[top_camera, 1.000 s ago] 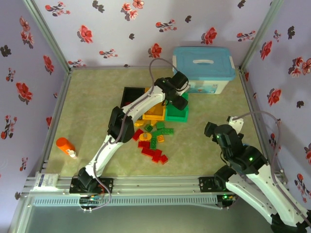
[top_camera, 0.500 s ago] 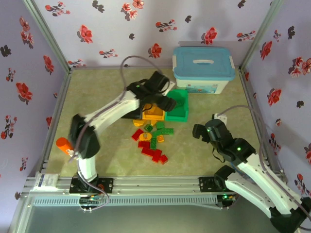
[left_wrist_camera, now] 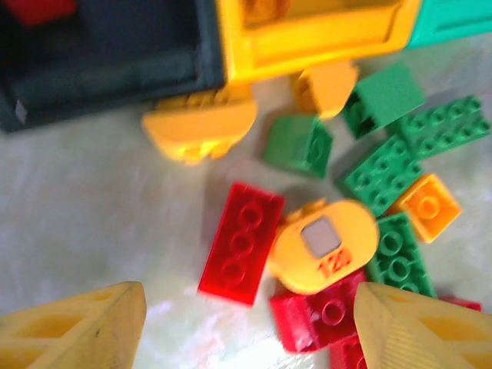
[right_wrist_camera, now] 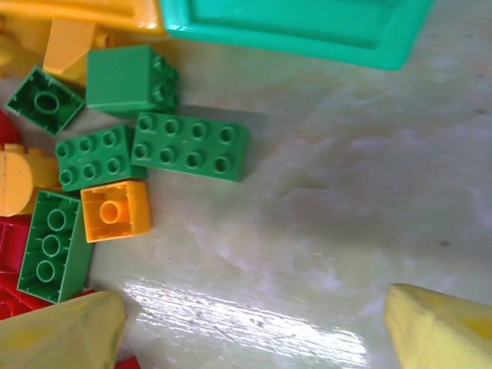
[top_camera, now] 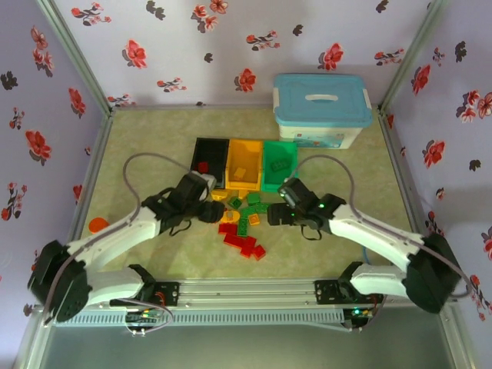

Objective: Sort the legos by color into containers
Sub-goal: Pick up the lego from the center of the table.

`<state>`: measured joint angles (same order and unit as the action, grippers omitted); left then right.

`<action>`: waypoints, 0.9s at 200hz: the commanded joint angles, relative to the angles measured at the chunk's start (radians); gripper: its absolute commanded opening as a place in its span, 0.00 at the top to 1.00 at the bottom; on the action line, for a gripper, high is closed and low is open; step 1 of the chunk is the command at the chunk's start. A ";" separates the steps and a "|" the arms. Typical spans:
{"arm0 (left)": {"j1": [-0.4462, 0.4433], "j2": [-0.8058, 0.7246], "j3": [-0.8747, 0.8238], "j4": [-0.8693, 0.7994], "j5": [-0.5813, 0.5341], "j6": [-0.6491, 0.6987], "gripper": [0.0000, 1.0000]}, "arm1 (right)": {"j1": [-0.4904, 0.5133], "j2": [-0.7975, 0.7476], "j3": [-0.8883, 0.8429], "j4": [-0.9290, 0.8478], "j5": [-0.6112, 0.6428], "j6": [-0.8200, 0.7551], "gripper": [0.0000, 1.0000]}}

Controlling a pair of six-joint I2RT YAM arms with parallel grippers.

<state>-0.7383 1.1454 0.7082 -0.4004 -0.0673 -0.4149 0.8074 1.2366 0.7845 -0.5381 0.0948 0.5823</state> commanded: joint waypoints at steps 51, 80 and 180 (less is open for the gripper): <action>0.007 -0.322 -0.264 0.055 -0.033 -0.246 0.30 | 0.131 0.254 0.144 0.043 -0.040 -0.018 0.24; 0.007 -0.364 -0.303 0.058 -0.035 -0.269 0.30 | 0.133 0.302 0.159 0.056 -0.006 0.011 0.39; 0.005 -0.369 -0.307 0.042 -0.034 -0.270 0.31 | 0.131 0.506 0.274 0.063 0.009 0.023 0.43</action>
<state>-0.7383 0.7921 0.4103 -0.3645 -0.0784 -0.6655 0.9371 1.7081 1.0245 -0.4751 0.0818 0.5865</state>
